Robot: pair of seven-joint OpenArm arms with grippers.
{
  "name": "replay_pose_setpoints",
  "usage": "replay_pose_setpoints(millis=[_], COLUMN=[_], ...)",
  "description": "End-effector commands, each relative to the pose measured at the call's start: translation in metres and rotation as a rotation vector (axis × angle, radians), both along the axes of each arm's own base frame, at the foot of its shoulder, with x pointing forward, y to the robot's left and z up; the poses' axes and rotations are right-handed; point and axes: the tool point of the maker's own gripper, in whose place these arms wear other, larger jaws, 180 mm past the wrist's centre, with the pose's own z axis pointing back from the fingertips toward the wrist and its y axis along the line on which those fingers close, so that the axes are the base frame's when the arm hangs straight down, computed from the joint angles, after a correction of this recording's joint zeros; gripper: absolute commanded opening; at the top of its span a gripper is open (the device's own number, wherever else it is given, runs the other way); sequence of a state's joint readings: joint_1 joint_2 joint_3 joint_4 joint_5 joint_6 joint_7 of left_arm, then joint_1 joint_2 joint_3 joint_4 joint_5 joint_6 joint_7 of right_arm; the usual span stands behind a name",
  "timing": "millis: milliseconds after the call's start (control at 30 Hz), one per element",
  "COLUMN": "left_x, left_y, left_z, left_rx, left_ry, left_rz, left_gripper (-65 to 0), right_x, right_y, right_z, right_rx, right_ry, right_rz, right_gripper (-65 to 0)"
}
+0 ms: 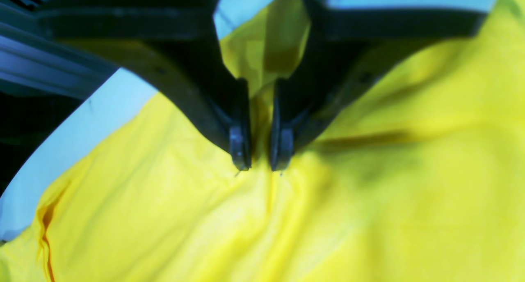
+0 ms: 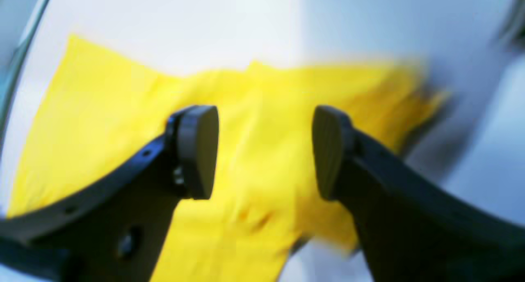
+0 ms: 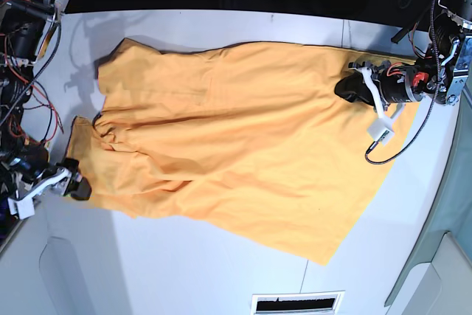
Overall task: Layout the t-shirt on the table in an organized manner, then fold the t-shirt properly
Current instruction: 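Regrasp the shirt hem with the right gripper and smooth it outward, then lift and spread the shirt with both grippers to flatten it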
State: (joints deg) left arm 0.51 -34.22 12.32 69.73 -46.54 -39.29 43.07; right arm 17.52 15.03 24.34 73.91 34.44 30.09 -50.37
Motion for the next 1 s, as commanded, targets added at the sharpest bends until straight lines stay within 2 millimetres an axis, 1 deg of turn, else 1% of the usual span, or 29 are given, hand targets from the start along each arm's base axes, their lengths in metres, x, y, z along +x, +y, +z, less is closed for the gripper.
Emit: replay_pose_setpoints(millis=[0,100,167,233,300,367,433,467,533,667,833,933,967], left_x=[0.003,0.004,0.005,0.009,0.013,0.016,0.020,0.021,0.022,0.020,0.022,0.019,0.018], left_y=[0.004,0.005,0.006,0.001,-0.006,-0.015,-0.025,-0.028,-0.030,-0.027,-0.021,-0.013,-0.011], left_z=[0.004,0.005,0.008,0.020,0.039,0.055,0.070,0.075,0.079,0.074,0.069,0.061,0.059], left_rx=[0.011,0.011,0.015,-0.015,-0.038,-0.030,-0.030,-0.031,-0.030,-0.003,0.037,0.066,0.068], left_ry=[-0.010,-0.013,-0.019,-0.040,-0.084,-0.128,-0.173,-0.191,-0.203,-0.201,-0.217,-0.202,-0.197], left_rz=[-0.015,-0.016,-0.020,-0.029,-0.060,-0.117,-0.161,-0.174,-0.185,-0.192,-0.186,-0.180,-0.174], left_gripper=[-52.2,-52.2,-52.2,-52.2,-52.2,-52.2,-52.2,-52.2,-52.2,-52.2,-52.2,-52.2,-52.2], right_x=[0.001,-0.032,-0.055,-0.077,-0.098,-0.117,-0.132,-0.138,-0.148,-0.163,-0.165,-0.164,-0.164], right_y=[0.005,0.020,0.026,0.032,0.036,0.037,0.036,0.035,0.031,0.025,0.030,0.040,0.046], right_z=[0.012,-0.010,-0.024,-0.032,-0.036,-0.039,-0.044,-0.047,-0.055,-0.070,-0.084,-0.092,-0.094], right_rx=[0.037,0.101,0.102,0.097,0.077,0.053,0.030,0.021,0.002,-0.027,0.011,0.037,0.037], right_ry=[-0.050,-0.004,0.029,0.051,0.067,0.084,0.102,0.108,0.123,0.141,0.149,0.140,0.139], right_rz=[0.026,0.050,0.055,0.063,0.074,0.086,0.088,0.083,0.068,0.040,0.016,0.020,0.032], right_gripper=[-29.4,-29.4,-29.4,-29.4,-29.4,-29.4,-29.4,-29.4,-29.4,-29.4,-29.4,-29.7,-32.3])
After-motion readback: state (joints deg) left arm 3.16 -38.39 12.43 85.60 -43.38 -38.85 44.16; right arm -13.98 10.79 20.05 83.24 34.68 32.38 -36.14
